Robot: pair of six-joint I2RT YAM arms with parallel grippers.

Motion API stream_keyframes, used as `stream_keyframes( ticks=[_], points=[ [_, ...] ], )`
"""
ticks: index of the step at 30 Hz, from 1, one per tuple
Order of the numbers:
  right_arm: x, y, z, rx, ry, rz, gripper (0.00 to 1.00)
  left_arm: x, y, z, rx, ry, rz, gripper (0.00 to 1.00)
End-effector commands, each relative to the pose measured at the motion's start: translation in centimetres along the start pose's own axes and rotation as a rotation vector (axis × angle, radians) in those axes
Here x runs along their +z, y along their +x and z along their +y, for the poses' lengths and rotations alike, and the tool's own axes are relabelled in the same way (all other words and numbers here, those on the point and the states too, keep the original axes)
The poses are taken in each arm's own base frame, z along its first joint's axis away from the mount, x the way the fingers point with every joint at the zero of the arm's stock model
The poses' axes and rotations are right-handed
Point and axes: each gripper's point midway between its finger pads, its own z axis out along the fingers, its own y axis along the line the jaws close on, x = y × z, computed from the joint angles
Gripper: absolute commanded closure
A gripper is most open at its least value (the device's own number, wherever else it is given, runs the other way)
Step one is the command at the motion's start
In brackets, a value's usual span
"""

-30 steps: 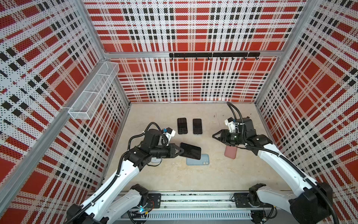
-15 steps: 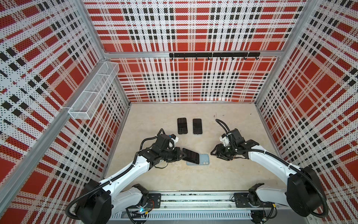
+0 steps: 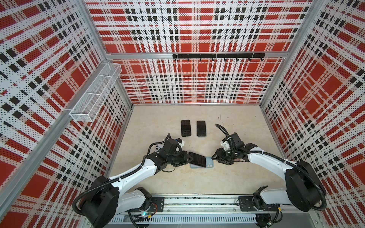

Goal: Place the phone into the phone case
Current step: 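Lower the phone toward the case with left gripper while right moves to case, then press the phone into the case corner with left gripper while right steadies case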

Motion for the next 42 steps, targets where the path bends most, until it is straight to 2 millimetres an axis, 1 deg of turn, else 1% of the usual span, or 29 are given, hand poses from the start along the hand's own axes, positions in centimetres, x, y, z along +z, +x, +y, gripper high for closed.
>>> stream_keyframes(
  ticks=[1,8,17,22,27,34,42],
  points=[
    [1.1,0.1,-0.9,0.005,0.024,-0.003,0.42,0.5,-0.7,-1.2,0.017,0.047,-0.036,1.00],
    [2.1,0.1,-1.2,0.013,0.019,0.008,0.41,1.4,-0.7,-1.3,0.019,0.044,-0.032,1.00],
    [3.3,0.3,-0.7,0.017,-0.010,0.031,0.41,3.2,0.7,-1.0,0.018,0.045,0.026,1.00],
    [3.8,0.4,-0.6,0.020,-0.016,0.036,0.41,3.8,1.0,-0.7,0.010,0.040,0.042,1.00],
    [4.1,0.4,-0.3,0.021,-0.031,0.038,0.42,4.5,1.9,-0.1,0.003,0.024,0.072,1.00],
    [4.4,0.3,0.2,0.016,-0.046,0.033,0.43,5.7,3.1,1.7,-0.016,-0.003,0.097,1.00],
    [4.5,0.3,0.4,0.013,-0.051,0.034,0.44,6.8,4.6,4.4,-0.024,-0.062,0.138,1.00]
  ],
)
